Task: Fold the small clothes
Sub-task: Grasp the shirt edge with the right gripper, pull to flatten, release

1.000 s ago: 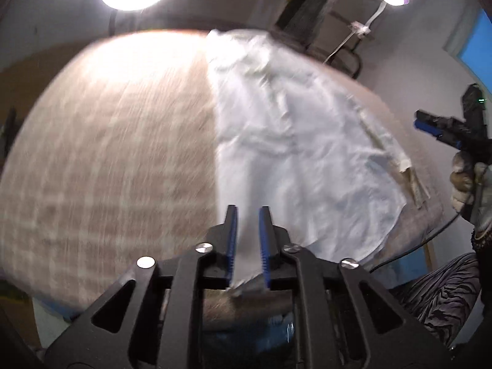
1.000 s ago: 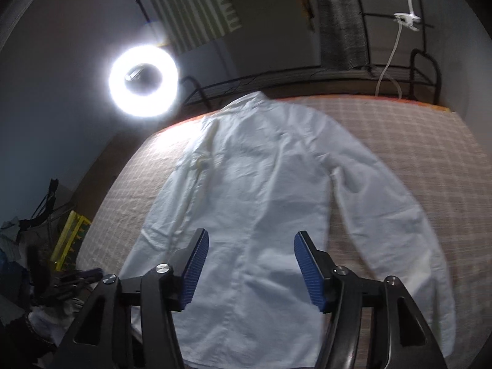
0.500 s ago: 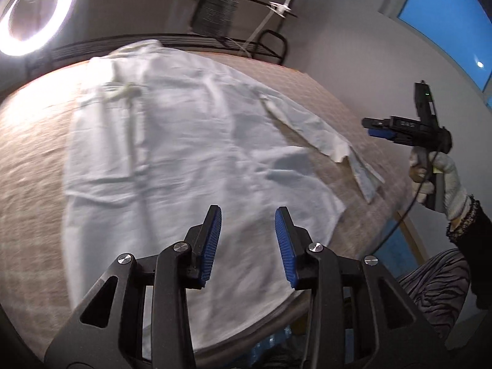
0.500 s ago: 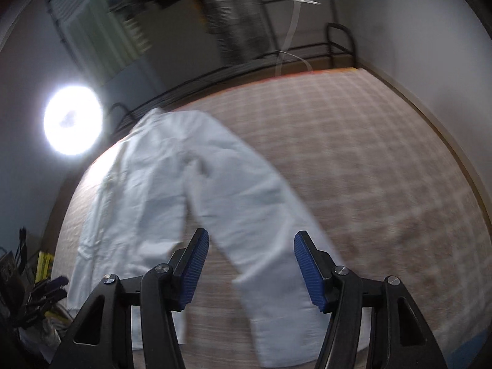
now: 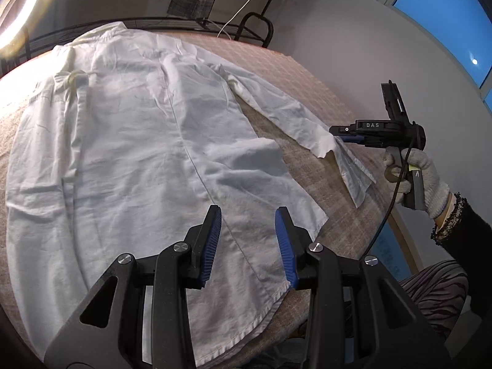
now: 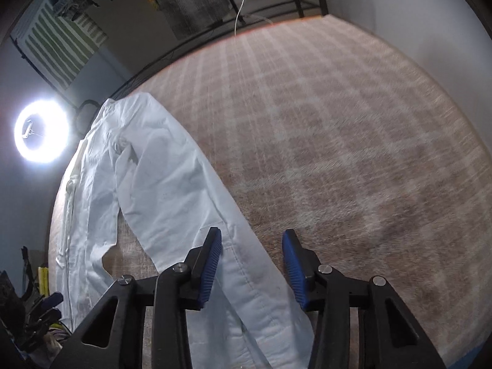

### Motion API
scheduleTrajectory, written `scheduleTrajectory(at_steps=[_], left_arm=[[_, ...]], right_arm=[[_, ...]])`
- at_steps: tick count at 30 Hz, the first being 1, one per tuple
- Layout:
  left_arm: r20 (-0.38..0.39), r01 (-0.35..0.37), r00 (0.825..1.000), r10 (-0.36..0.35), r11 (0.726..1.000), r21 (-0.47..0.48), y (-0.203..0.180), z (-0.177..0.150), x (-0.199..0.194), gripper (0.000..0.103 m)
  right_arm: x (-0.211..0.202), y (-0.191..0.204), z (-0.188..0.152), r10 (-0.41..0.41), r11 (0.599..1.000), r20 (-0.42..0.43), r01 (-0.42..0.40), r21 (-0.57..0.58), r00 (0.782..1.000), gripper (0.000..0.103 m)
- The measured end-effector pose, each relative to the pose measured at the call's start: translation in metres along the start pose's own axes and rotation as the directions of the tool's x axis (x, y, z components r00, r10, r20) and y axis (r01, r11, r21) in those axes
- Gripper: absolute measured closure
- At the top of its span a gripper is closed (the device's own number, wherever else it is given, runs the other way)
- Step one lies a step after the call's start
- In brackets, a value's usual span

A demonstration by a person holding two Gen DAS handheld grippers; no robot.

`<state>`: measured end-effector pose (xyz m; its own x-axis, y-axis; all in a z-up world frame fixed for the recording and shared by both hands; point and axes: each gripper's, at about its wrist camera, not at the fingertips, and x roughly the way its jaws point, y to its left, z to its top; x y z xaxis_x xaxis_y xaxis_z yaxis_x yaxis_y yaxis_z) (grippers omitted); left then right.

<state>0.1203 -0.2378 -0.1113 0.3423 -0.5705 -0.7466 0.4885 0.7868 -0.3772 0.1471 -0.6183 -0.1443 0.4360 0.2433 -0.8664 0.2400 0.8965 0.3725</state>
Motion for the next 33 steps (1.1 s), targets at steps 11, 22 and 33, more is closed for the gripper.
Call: scheduleTrajectory(at_steps=[11, 22, 33], left_arm=[[-0.013, -0.017, 1.0, 0.016, 1.0, -0.024, 0.007, -0.008, 0.005, 0.066], [0.025, 0.004, 1.0, -0.002, 0.997, -0.079, 0.02, -0.009, -0.01, 0.066], [0.041, 0.005, 0.999, -0.002, 0.997, -0.08, 0.016, -0.025, -0.024, 0.051]], right_arm=[[-0.015, 0.023, 0.001, 0.128, 0.992, 0.04, -0.127, -0.021, 0.991, 0.103], [-0.05, 0.149, -0.016, 0.272, 0.938, 0.049, -0.253, -0.238, 0.961, 0.103], [0.017, 0.251, -0.074, 0.225, 0.835, -0.199, -0.295, -0.465, 0.954, 0.1]])
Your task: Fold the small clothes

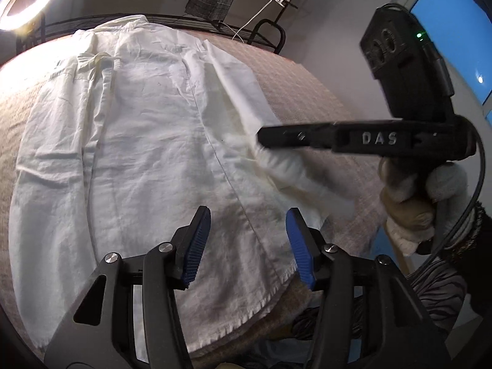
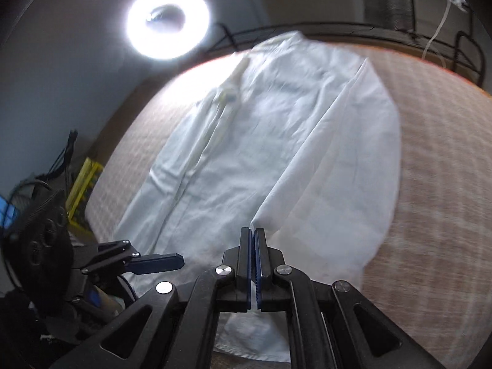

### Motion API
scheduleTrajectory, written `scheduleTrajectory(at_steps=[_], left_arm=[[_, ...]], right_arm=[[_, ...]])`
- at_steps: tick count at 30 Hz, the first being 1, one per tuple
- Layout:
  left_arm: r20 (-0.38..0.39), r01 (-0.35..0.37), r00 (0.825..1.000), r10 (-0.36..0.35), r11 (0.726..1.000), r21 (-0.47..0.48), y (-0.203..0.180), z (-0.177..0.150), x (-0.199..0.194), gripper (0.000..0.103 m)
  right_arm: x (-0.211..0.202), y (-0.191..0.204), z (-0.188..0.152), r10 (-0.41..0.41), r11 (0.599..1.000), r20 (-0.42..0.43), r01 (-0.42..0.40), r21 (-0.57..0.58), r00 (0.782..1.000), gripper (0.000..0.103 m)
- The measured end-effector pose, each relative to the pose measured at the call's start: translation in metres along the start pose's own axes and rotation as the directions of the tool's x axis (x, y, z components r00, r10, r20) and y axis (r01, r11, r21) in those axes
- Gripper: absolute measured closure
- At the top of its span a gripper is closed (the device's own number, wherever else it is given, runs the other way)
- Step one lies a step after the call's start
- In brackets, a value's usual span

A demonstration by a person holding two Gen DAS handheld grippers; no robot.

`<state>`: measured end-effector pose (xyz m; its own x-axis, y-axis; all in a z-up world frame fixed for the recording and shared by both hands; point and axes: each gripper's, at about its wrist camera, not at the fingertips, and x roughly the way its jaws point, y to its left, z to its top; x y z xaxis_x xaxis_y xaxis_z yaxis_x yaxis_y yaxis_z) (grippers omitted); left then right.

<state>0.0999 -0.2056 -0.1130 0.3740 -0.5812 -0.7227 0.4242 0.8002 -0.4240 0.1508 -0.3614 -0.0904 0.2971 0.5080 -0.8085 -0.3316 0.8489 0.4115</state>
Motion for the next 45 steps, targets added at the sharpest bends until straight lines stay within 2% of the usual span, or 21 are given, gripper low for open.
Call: scheduleTrajectory(at_steps=[1, 2, 3, 4, 6, 10, 13, 16, 18, 21, 22, 23, 30, 33, 35, 37, 41, 45], left_arm=[[0.002, 0.009, 1.0, -0.009, 1.0, -0.007, 0.001, 0.0, 0.0, 0.051], [0.004, 0.016, 1.0, -0.016, 1.0, -0.016, 0.001, 0.0, 0.0, 0.051], [0.005, 0.025, 1.0, -0.025, 0.999, -0.029, 0.002, 0.001, 0.0, 0.051], [0.005, 0.037, 0.999, -0.037, 0.998, -0.043, 0.003, 0.002, 0.002, 0.051], [0.002, 0.056, 0.998, -0.056, 0.996, -0.067, 0.003, 0.005, 0.006, 0.051], [-0.012, 0.074, 0.997, -0.075, 0.992, -0.101, 0.002, 0.014, 0.024, 0.051], [-0.024, 0.085, 0.996, -0.089, 0.989, -0.123, 0.002, 0.02, 0.039, 0.051], [-0.034, 0.095, 0.994, -0.1, 0.987, -0.127, 0.001, 0.024, 0.051, 0.051], [-0.039, 0.096, 0.994, -0.101, 0.988, -0.121, 0.0, 0.026, 0.058, 0.058], [-0.052, 0.099, 0.993, -0.105, 0.988, -0.117, 0.0, 0.027, 0.065, 0.077], [-0.055, 0.1, 0.993, -0.106, 0.988, -0.114, 0.0, 0.027, 0.068, 0.089], [-0.055, 0.102, 0.993, -0.109, 0.988, -0.112, 0.001, 0.028, 0.069, 0.095], [-0.029, 0.13, 0.991, -0.133, 0.988, -0.083, -0.004, 0.032, 0.07, 0.101], [-0.015, 0.136, 0.99, -0.137, 0.989, -0.06, -0.009, 0.035, 0.067, 0.102], [-0.004, 0.139, 0.99, -0.139, 0.99, -0.032, -0.014, 0.037, 0.064, 0.102], [0.001, 0.142, 0.99, -0.142, 0.99, -0.007, -0.019, 0.039, 0.064, 0.102], [0.006, 0.146, 0.989, -0.146, 0.989, -0.005, -0.019, 0.041, 0.062, 0.102], [0.031, 0.13, 0.991, -0.13, 0.992, -0.005, -0.019, 0.037, 0.048, 0.103]], right_arm=[[0.003, 0.0, 0.001, 0.017, 1.0, -0.015, -0.017, 0.0, 1.0, 0.096], [0.006, 0.0, 0.001, 0.025, 1.0, -0.035, -0.025, 0.011, 0.999, 0.077], [0.006, -0.003, 0.003, 0.054, 0.998, -0.05, -0.053, 0.026, 0.997, 0.066], [0.004, -0.005, 0.002, 0.08, 0.996, -0.048, -0.078, 0.036, 0.996, 0.06], [-0.009, -0.007, 0.005, 0.091, 0.996, -0.024, -0.09, 0.012, 0.996, 0.061], [-0.032, -0.018, 0.03, 0.018, 1.0, 0.043, -0.018, -0.001, 0.999, 0.061], [-0.045, -0.04, 0.066, -0.057, 0.998, 0.085, 0.055, 0.03, 0.995, 0.06], [-0.041, -0.058, 0.101, -0.102, 0.994, 0.095, 0.098, 0.044, 0.99, 0.06], [-0.03, -0.074, 0.126, -0.133, 0.99, 0.089, 0.128, 0.06, 0.987, 0.06], [-0.009, -0.096, 0.159, -0.158, 0.984, 0.072, 0.15, 0.099, 0.985, 0.06], [-0.002, -0.101, 0.167, -0.166, 0.982, 0.067, 0.158, 0.105, 0.984, 0.06], [0.007, -0.107, 0.176, -0.183, 0.978, 0.06, 0.175, 0.112, 0.981, 0.06], [0.064, -0.145, 0.217, -0.23, 0.954, -0.011, 0.228, 0.195, 0.973, 0.06], [0.086, -0.153, 0.227, -0.272, 0.942, -0.052, 0.277, 0.19, 0.961, 0.062], [0.098, -0.156, 0.23, -0.291, 0.936, -0.078, 0.301, 0.182, 0.953, 0.086], [0.106, -0.161, 0.23, -0.284, 0.936, -0.099, 0.299, 0.187, 0.954, 0.103], [0.1, -0.159, 0.228, -0.297, 0.935, -0.061, 0.303, 0.183, 0.953, 0.103], [0.076, -0.144, 0.232, -0.266, 0.948, 0.015, 0.259, 0.183, 0.964, 0.103]])
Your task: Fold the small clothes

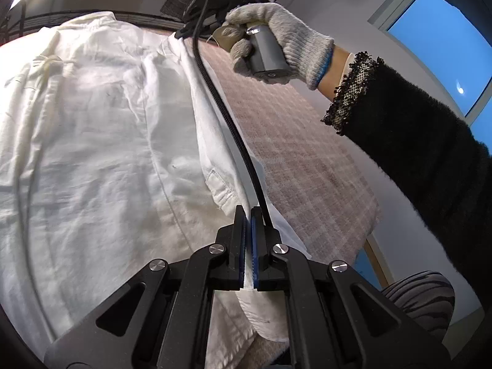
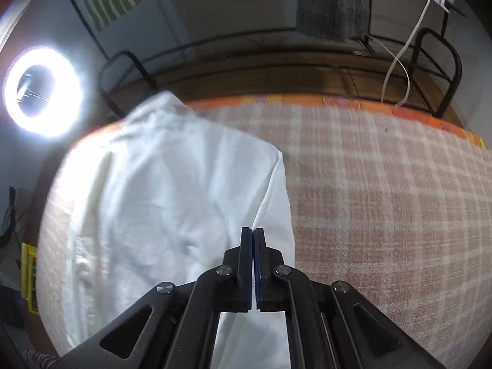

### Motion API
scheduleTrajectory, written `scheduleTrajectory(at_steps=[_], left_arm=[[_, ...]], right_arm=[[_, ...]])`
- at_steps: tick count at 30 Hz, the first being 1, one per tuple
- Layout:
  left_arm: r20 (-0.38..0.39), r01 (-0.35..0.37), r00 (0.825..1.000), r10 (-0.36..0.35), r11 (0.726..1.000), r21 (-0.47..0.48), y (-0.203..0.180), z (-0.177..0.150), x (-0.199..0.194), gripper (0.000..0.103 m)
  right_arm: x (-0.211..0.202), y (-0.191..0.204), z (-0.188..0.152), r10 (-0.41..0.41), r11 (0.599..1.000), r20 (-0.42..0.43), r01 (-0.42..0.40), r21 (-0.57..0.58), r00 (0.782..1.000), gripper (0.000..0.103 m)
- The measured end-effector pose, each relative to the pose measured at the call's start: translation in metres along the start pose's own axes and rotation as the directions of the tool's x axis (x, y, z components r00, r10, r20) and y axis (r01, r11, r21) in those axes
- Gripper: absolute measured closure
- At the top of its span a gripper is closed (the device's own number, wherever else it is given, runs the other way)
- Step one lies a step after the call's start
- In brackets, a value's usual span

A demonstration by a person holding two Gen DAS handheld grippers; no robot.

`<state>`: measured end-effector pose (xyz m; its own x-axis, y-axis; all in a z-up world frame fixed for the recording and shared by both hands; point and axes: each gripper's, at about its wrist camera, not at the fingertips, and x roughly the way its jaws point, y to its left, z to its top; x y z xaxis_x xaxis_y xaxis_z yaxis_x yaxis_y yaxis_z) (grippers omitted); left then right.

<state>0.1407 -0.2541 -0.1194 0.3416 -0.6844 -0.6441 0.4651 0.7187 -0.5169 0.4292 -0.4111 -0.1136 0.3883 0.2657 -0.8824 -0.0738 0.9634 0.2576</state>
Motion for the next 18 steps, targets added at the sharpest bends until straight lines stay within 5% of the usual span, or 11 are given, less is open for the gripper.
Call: scheduleTrajectory(at_steps=[5, 15, 16, 18], left_arm=[[0.005, -0.026, 1.0, 0.026, 1.0, -0.009, 0.005, -0.006, -0.013, 0.103], [-0.083, -0.076, 0.994, 0.072, 0.996, -0.05, 0.032, -0.014, 0.001, 0.103], [-0.088, -0.084, 0.993, 0.079, 0.995, -0.054, 0.033, -0.014, 0.0, 0.099], [-0.084, -0.096, 0.992, 0.092, 0.994, -0.055, 0.033, -0.015, -0.003, 0.091]], right_arm=[[-0.007, 0.036, 0.008, 0.053, 0.995, 0.026, -0.05, -0.082, 0.998, 0.103], [0.067, 0.072, -0.001, -0.013, 0.987, -0.057, 0.004, -0.159, 0.998, 0.103], [0.064, 0.069, -0.001, 0.001, 0.988, -0.05, -0.008, -0.155, 0.999, 0.1], [0.049, 0.062, -0.001, -0.009, 0.991, -0.036, 0.005, -0.13, 0.999, 0.077]])
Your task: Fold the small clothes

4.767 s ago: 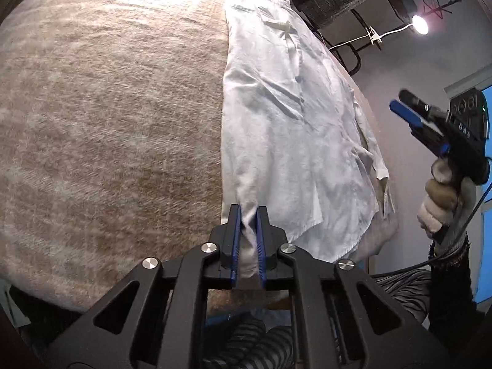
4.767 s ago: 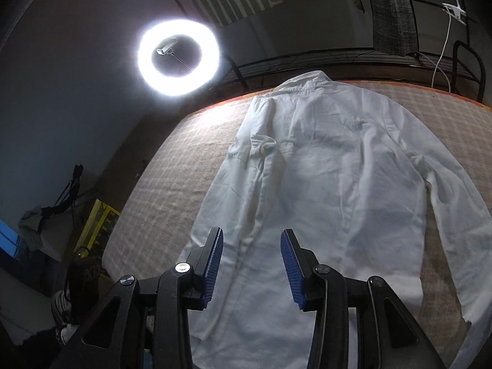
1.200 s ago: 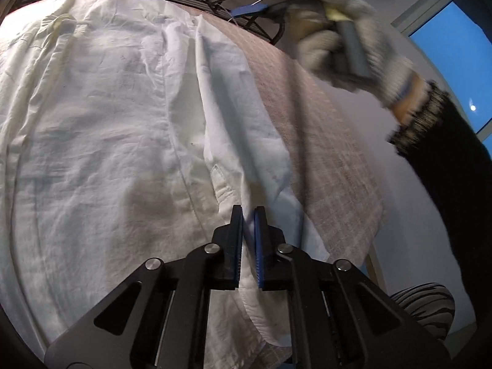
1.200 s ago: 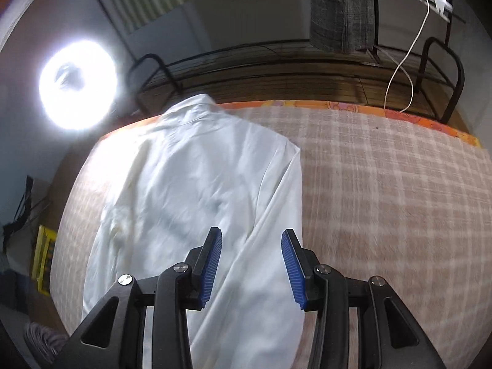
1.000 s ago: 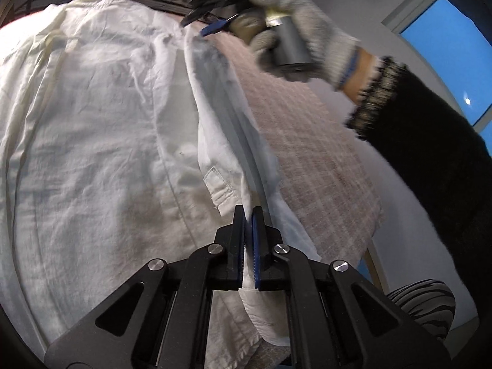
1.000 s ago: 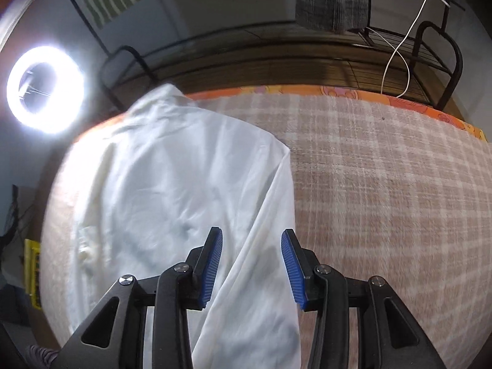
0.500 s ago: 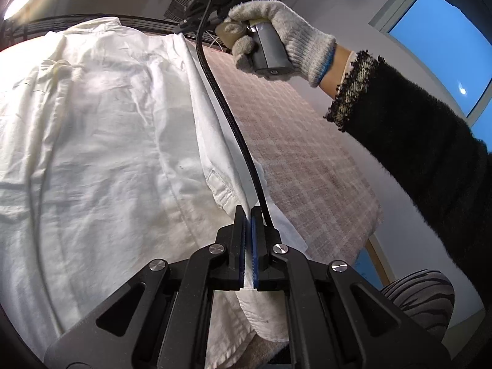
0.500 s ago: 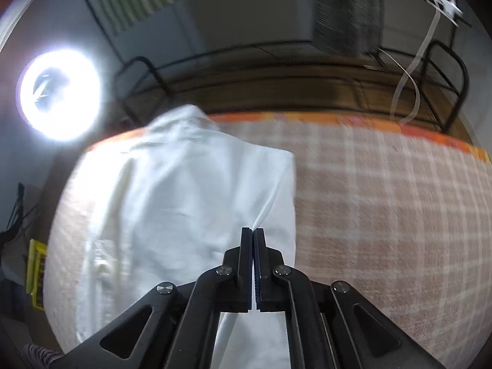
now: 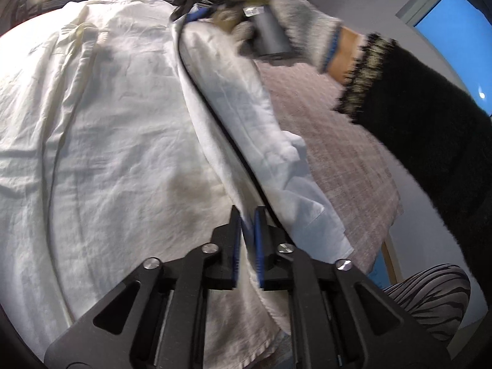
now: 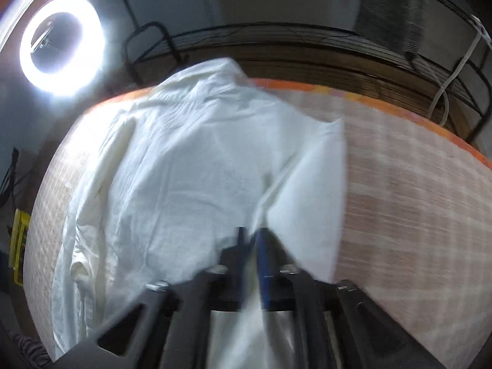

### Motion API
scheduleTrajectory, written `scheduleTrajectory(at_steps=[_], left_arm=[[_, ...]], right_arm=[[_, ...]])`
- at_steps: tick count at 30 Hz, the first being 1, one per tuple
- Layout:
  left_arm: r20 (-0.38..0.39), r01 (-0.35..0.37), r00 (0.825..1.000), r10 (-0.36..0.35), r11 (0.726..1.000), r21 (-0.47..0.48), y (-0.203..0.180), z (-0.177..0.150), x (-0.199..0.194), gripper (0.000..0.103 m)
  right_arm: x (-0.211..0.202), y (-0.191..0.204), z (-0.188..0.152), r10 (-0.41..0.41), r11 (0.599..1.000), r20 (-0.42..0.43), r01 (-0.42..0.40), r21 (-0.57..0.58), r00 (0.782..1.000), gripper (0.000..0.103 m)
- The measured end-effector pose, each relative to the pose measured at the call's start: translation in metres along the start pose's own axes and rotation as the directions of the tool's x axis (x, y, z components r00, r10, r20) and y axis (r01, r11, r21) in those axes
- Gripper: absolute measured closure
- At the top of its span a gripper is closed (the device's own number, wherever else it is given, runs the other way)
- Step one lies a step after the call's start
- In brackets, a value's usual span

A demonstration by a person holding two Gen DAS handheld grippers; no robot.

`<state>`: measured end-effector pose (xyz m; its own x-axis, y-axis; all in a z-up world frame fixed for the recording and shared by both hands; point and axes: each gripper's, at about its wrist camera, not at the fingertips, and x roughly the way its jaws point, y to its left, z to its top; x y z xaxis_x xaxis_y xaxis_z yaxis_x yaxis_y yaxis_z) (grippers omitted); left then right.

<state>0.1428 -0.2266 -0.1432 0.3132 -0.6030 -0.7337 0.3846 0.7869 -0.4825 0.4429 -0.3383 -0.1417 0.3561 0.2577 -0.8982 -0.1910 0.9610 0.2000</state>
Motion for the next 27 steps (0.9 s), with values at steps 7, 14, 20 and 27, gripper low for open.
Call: scheduleTrajectory(at_steps=[7, 14, 20, 27], left_arm=[[0.029, -0.034, 0.999, 0.034, 0.999, -0.009, 0.01, -0.009, -0.018, 0.074], [0.008, -0.035, 0.999, 0.035, 0.999, 0.024, 0.004, -0.002, -0.01, 0.074], [0.001, -0.033, 0.999, 0.033, 0.999, 0.019, 0.003, 0.002, -0.003, 0.074], [0.009, -0.044, 0.999, 0.044, 0.999, 0.005, 0.003, -0.012, -0.014, 0.097]], right_arm=[[-0.092, -0.034, -0.048, 0.049, 0.995, 0.103, -0.057, 0.077, 0.993, 0.07], [-0.115, -0.055, -0.137, 0.143, 0.974, 0.045, -0.149, 0.171, 0.989, 0.063], [-0.092, -0.062, -0.157, 0.189, 0.953, 0.04, -0.193, 0.233, 0.981, 0.079], [-0.094, -0.055, -0.142, 0.072, 0.983, 0.052, -0.08, 0.167, 0.996, 0.103]])
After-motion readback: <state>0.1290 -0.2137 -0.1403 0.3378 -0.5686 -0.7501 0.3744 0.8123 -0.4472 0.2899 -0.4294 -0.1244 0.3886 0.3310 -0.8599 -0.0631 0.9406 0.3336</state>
